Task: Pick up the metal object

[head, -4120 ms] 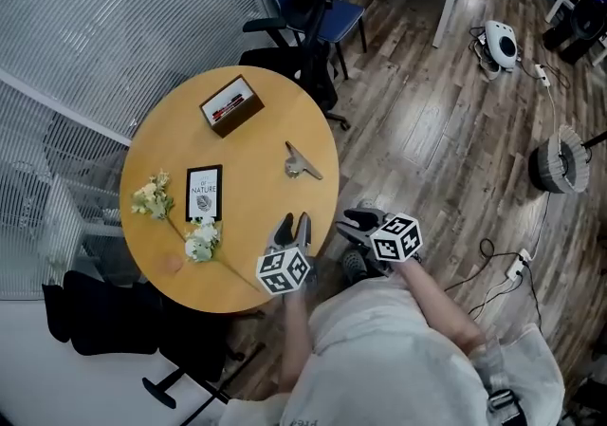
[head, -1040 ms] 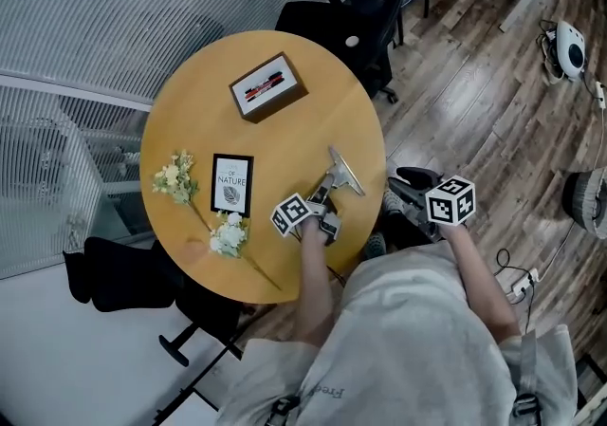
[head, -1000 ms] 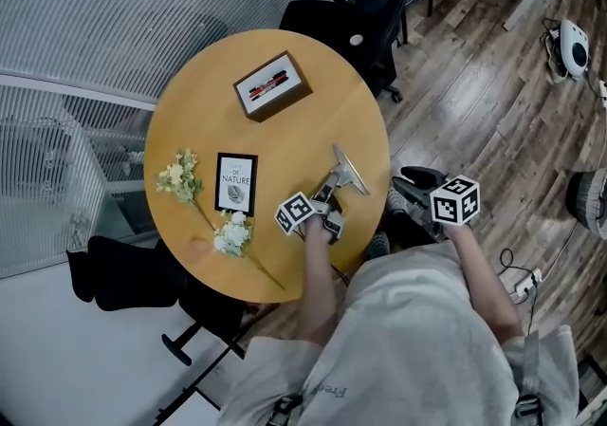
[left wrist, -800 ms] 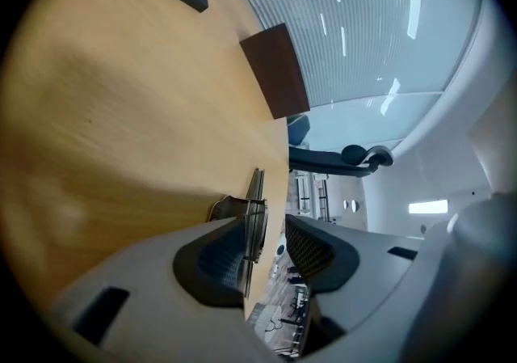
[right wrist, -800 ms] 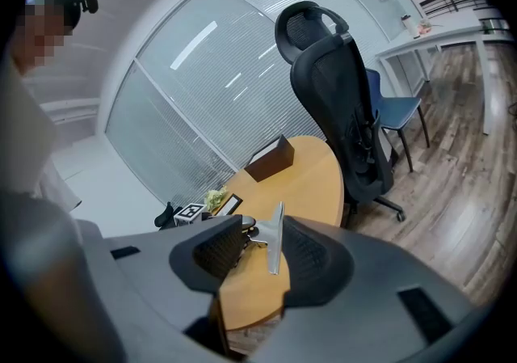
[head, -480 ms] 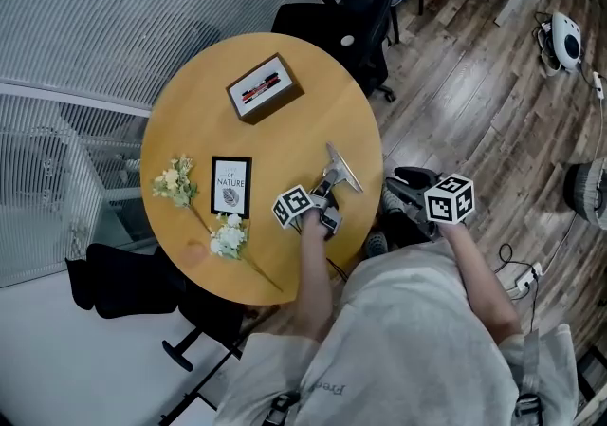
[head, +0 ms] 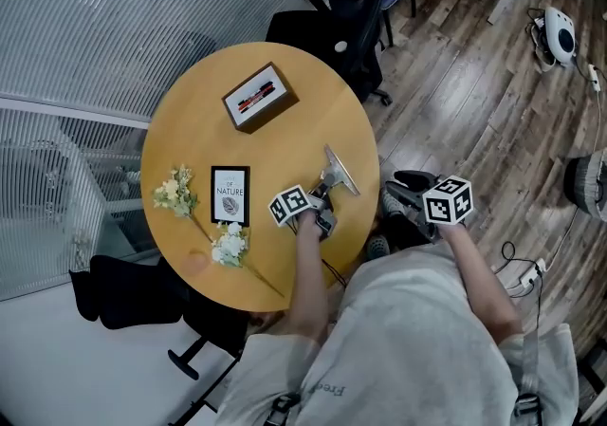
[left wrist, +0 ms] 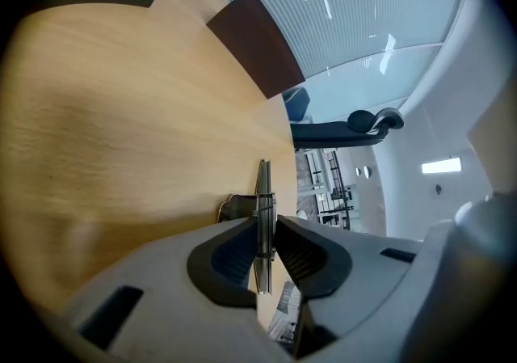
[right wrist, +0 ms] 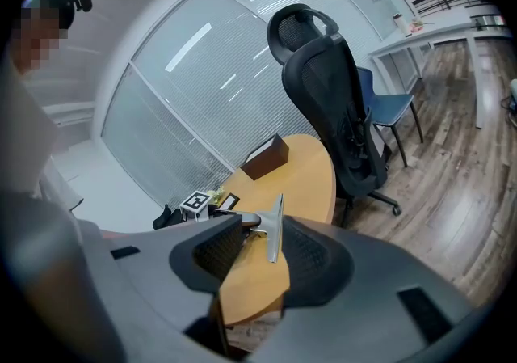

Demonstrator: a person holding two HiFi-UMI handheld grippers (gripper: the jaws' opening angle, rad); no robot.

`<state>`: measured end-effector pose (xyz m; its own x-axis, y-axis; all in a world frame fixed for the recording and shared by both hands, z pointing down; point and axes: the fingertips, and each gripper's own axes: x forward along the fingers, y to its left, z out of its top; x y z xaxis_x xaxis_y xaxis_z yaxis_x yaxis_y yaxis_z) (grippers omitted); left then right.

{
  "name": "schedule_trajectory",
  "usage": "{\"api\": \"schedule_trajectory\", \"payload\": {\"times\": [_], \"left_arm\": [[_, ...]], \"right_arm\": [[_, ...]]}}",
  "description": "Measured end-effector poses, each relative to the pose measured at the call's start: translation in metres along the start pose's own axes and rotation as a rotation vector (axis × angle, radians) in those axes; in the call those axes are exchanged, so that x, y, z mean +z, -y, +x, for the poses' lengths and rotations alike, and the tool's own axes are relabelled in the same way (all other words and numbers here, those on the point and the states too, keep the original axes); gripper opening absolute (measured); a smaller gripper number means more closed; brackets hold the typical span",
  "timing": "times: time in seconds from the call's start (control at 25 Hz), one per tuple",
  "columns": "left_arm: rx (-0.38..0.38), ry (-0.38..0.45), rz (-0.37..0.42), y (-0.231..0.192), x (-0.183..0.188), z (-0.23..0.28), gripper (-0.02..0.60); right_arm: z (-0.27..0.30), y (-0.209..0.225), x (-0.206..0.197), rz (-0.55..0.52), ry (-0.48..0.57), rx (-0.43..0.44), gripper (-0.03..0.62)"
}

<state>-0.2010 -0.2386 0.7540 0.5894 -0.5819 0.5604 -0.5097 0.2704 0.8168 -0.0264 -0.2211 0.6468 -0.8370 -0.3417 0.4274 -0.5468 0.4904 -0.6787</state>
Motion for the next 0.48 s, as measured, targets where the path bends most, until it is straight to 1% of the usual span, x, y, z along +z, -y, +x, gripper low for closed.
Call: {"api": "schedule_trajectory", "payload": {"times": [0.08, 0.12, 0.2, 0.32, 0.48], "left_arm": [[-0.026, 0.005, -0.005, 0.003, 0.000, 0.001, 0.061], [-0.040, 0.015, -0.018, 0.005, 0.001, 0.001, 0.012], [-0.050, 0.042, -0.041, 0.007, 0.003, 0.001, 0.012], [-0.049, 0.071, -0.037, 0.010, 0.005, 0.001, 0.011], [-0.102, 0.124, -0.069, 0.018, 0.008, -0.006, 0.011]], "right_arm": [[-0.001, 0.002, -0.004, 0.007, -0.006, -0.004, 0.149], [-0.002, 0.002, -0.006, 0.009, -0.008, -0.007, 0.149], [-0.003, 0.002, -0.006, 0.011, -0.007, -0.009, 0.149], [-0.005, 0.001, -0.006, 0.012, 0.002, -0.008, 0.149], [-0.007, -0.002, -0.008, 0.012, 0.006, -0.008, 0.149]]}}
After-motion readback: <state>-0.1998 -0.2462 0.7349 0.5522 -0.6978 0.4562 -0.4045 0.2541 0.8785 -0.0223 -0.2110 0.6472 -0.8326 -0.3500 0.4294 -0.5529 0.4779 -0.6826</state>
